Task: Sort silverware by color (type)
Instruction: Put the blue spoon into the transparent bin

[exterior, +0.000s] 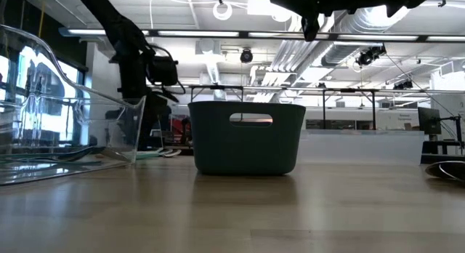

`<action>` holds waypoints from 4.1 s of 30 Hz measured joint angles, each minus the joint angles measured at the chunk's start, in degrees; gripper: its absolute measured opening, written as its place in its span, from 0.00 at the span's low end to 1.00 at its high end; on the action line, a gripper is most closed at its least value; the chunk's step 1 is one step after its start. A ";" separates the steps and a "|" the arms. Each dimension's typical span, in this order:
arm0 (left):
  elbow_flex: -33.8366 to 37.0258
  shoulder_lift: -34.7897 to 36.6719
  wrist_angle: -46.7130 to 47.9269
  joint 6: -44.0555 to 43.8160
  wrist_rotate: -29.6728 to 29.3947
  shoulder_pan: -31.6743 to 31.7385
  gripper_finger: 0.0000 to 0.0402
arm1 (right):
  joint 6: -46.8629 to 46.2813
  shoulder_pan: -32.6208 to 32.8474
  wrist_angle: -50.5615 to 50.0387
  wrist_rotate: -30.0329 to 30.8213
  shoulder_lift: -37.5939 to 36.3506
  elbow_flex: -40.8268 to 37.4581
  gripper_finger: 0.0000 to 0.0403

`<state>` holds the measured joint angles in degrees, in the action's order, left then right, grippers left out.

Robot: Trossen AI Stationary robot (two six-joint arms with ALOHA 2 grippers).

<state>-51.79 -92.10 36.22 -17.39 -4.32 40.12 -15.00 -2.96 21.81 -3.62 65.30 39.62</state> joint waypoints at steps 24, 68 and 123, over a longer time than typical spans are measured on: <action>0.00 -1.89 0.13 -0.02 -4.99 0.74 0.33 | 0.00 -0.02 -0.31 0.61 0.00 0.00 0.00; 0.00 -2.13 -3.95 3.09 -4.04 0.44 0.33 | 0.02 -0.02 -2.37 0.68 0.00 0.02 0.00; 1.38 -2.24 -9.43 8.75 -1.22 3.48 0.17 | -0.17 -0.02 -3.68 1.95 0.00 0.04 0.00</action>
<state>-50.41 -94.35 26.79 -8.64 -5.54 43.59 -15.18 -2.98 18.13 -1.67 65.30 39.66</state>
